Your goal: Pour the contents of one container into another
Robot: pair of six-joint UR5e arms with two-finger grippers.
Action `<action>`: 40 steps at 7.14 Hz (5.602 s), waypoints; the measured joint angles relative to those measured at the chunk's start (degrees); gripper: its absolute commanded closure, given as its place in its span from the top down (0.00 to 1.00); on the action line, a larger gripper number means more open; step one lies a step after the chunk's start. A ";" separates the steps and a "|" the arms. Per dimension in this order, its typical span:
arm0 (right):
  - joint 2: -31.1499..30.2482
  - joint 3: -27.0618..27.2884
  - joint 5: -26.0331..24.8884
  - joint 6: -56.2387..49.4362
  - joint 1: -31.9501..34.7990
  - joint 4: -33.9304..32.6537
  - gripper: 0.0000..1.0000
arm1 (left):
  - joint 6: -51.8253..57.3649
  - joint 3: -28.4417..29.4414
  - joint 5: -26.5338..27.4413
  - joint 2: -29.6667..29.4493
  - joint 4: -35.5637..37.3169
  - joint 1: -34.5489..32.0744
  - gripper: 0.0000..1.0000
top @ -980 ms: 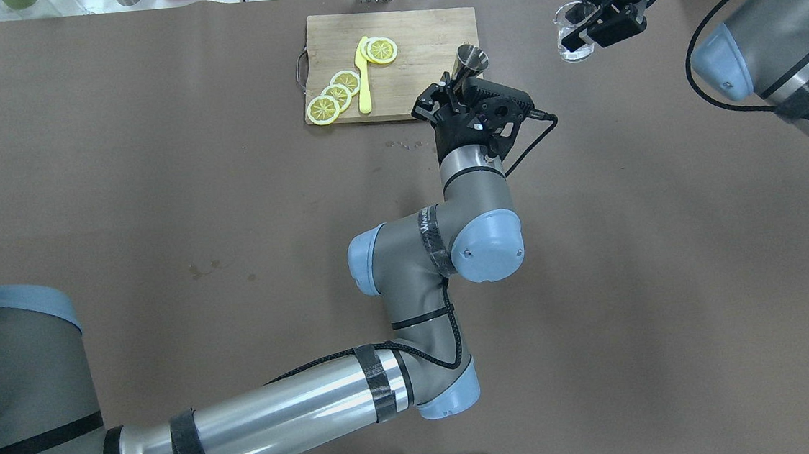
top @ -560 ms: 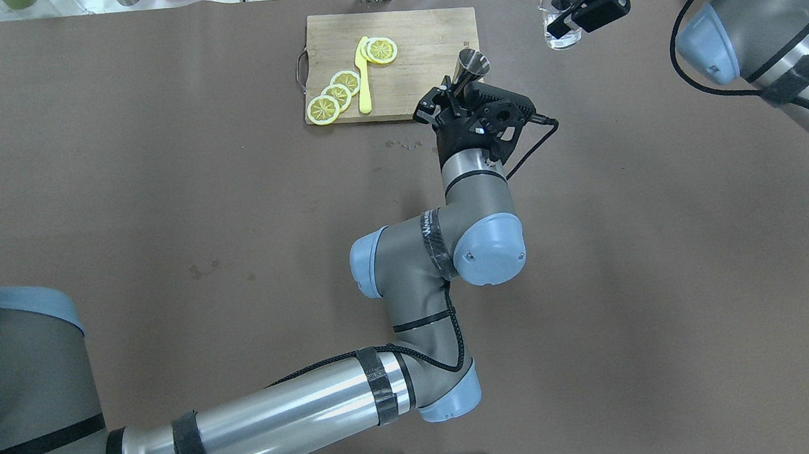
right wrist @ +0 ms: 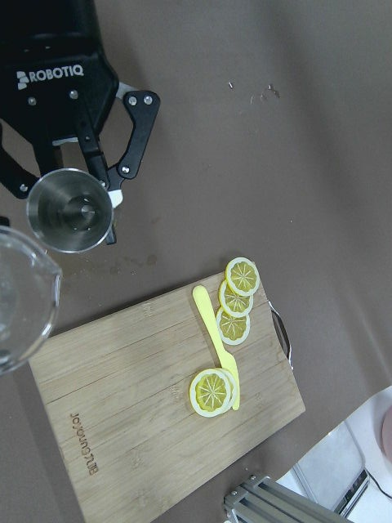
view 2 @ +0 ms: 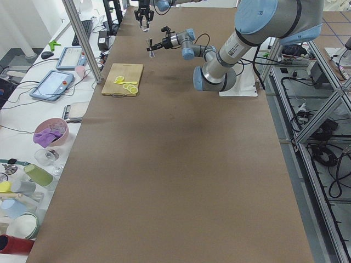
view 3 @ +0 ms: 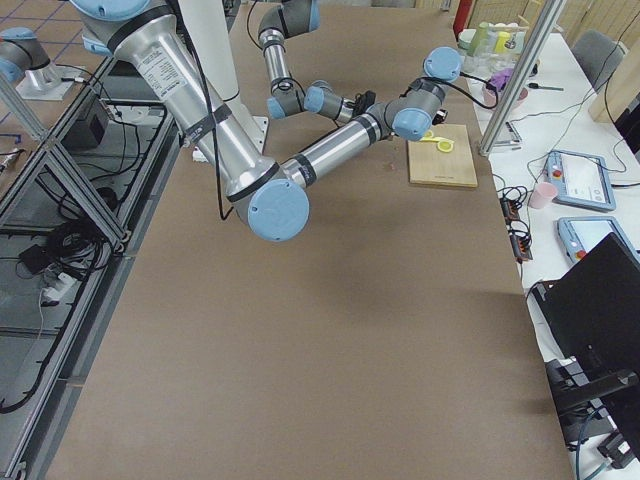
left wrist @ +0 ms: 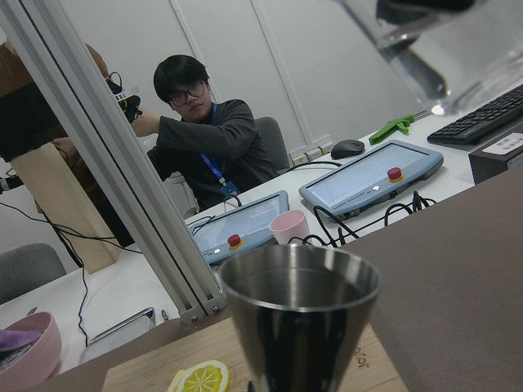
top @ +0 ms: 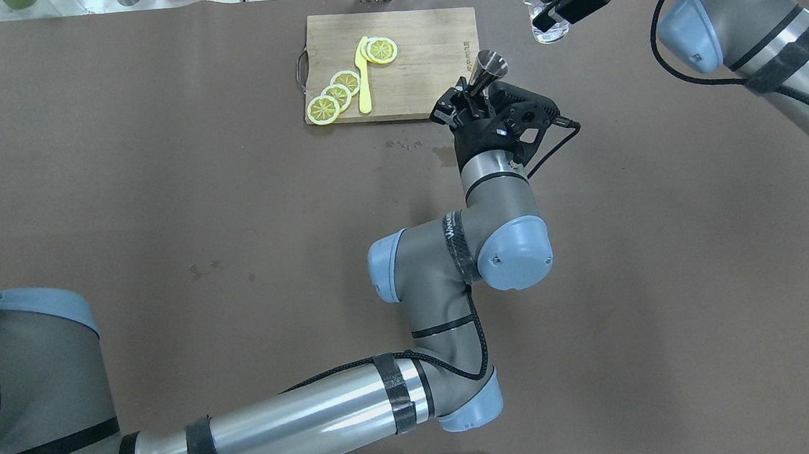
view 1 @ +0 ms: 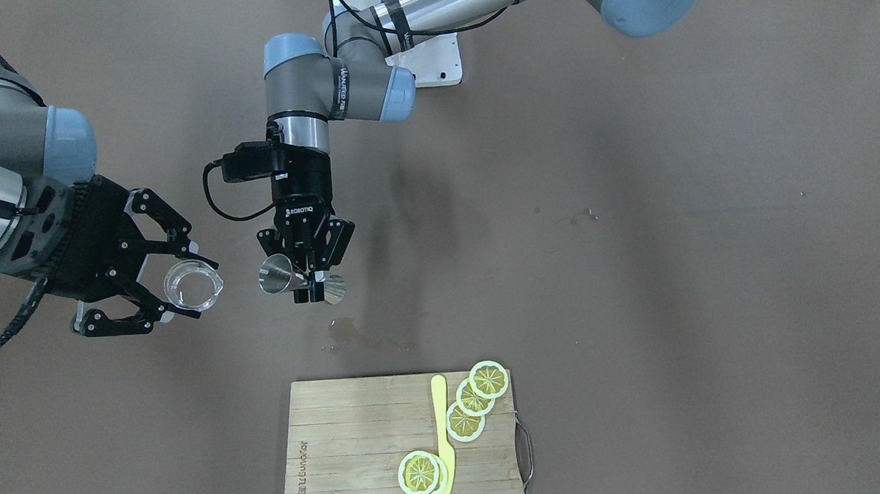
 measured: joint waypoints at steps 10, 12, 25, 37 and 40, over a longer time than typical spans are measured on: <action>-1.94 6.91 -5.57 -16.91 -0.30 -14.38 0.00 | 0.72 0.22 0.10 -0.19 0.14 0.09 0.00; -1.75 7.65 -6.20 -18.91 -0.58 -17.69 0.00 | 0.72 0.16 0.10 -0.13 0.14 0.09 0.00; 3.68 10.77 -11.32 -26.31 -2.10 -34.49 0.00 | 2.30 2.10 0.10 -2.00 0.16 0.09 0.00; 6.48 11.30 -14.53 -30.62 -3.53 -43.45 0.00 | 2.65 2.17 0.20 -2.05 0.14 0.09 0.00; 7.13 11.34 -14.87 -31.64 -3.53 -45.69 0.00 | 2.65 2.17 0.27 -2.05 0.14 0.09 0.00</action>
